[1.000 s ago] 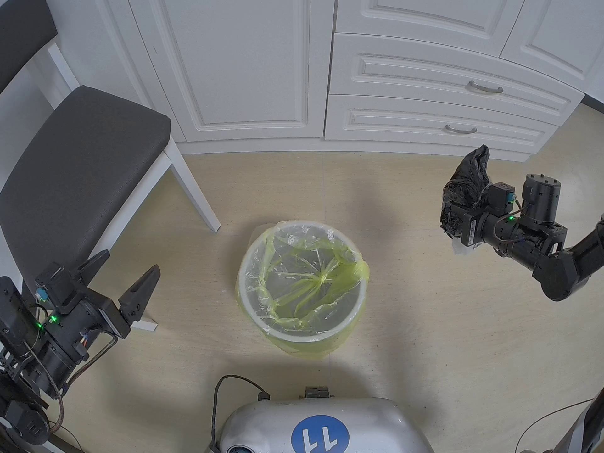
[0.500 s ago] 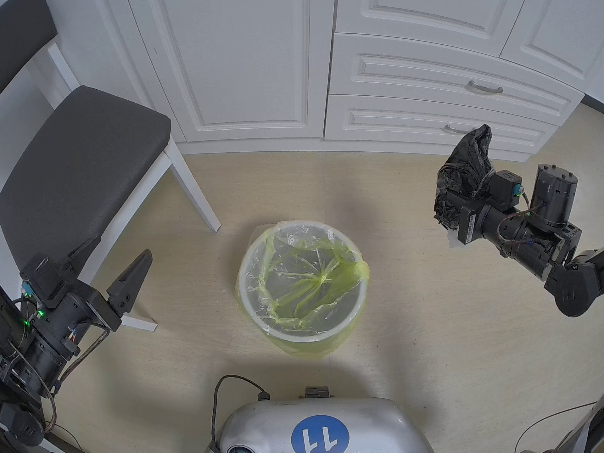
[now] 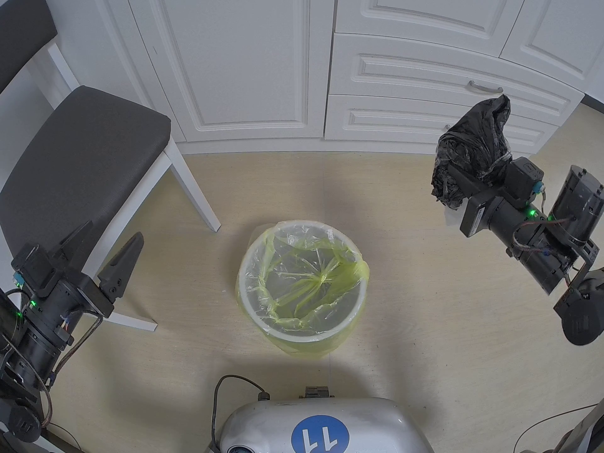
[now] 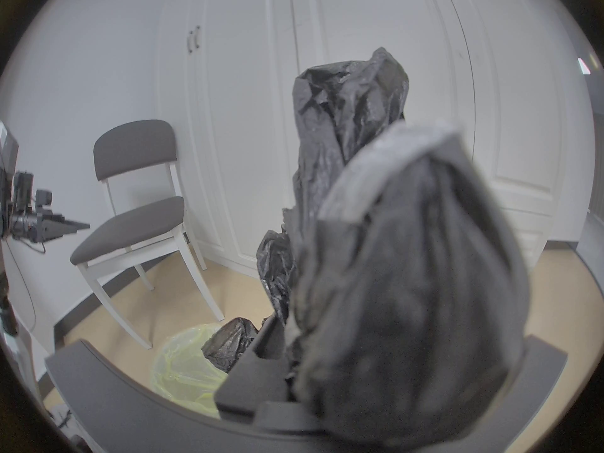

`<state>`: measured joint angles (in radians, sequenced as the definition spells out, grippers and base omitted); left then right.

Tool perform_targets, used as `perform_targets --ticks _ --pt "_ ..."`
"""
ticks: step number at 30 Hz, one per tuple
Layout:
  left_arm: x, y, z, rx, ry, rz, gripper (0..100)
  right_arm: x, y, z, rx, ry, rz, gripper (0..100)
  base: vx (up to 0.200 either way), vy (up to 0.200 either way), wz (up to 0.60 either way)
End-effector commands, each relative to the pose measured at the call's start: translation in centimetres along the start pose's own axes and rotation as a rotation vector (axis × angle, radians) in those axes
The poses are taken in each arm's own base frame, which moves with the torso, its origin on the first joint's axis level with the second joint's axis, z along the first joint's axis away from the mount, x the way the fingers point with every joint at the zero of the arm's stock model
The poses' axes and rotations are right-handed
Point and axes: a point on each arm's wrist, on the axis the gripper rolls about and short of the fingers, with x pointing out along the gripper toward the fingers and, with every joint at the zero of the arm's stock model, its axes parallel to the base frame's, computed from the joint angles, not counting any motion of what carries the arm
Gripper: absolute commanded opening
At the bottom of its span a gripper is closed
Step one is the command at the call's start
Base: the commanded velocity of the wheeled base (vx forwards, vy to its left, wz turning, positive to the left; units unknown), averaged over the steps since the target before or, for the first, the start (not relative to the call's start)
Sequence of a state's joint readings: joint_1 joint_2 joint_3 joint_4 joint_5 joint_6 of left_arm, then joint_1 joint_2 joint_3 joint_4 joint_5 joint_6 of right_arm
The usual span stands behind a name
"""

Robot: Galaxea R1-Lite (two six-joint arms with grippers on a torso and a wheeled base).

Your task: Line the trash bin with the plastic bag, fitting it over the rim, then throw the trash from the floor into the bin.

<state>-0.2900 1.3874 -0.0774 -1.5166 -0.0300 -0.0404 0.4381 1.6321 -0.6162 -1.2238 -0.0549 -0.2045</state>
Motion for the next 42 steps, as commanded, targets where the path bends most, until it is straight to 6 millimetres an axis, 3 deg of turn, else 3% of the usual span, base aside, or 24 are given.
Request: perform_targets --ticks 1,9,12,17,22,24,26,27,30,36,42 --pt "-0.2 0.3 0.9 0.016 -0.046 0.031 100 -0.6 2.2 -0.6 -0.045 0.008 0.008 0 0.0 0.0 0.0" --pt "0.6 0.8 1.6 0.078 -0.076 0.11 100 0.0 4.0 -0.9 -0.077 -0.088 -0.027 0 0.0 0.0 0.0" --pt "1.5 1.0 3.8 0.098 -0.167 0.198 100 1.0 4.7 -1.6 -0.106 -0.135 -0.03 0 0.0 0.0 0.0" --pt "0.8 0.9 5.8 0.097 -0.242 0.2 100 0.9 7.5 -1.2 -0.081 -0.155 0.057 0 0.0 0.0 0.0" --pt "0.5 0.9 7.0 0.098 -0.293 0.21 100 -0.2 11.6 -2.0 -0.059 -0.124 0.182 0 0.0 0.0 0.0" --pt "0.4 1.2 7.0 0.107 -0.295 0.228 100 -0.3 13.3 -3.2 -0.057 -0.083 0.215 0 0.0 0.0 0.0" --pt "0.4 1.3 7.0 0.11 -0.295 0.231 100 -0.2 13.6 -3.6 -0.056 -0.072 0.22 0 0.0 0.0 0.0" --pt "0.3 1.3 6.8 0.121 -0.283 0.237 100 -0.4 15.4 -5.4 -0.061 -0.017 0.258 0 0.0 0.0 0.0" --pt "0.5 1.5 6.8 0.124 -0.283 0.247 100 -0.7 17.1 -6.7 -0.057 0.018 0.307 0 0.0 0.0 0.0" --pt "0.6 1.6 6.4 0.131 -0.262 0.248 100 0.3 18.6 -8.9 -0.029 0.062 0.318 0 0.0 0.0 0.0" --pt "0.7 1.6 5.9 0.131 -0.237 0.245 100 3.0 19.9 -12.9 0.041 0.111 0.289 0 0.0 0.0 0.0"
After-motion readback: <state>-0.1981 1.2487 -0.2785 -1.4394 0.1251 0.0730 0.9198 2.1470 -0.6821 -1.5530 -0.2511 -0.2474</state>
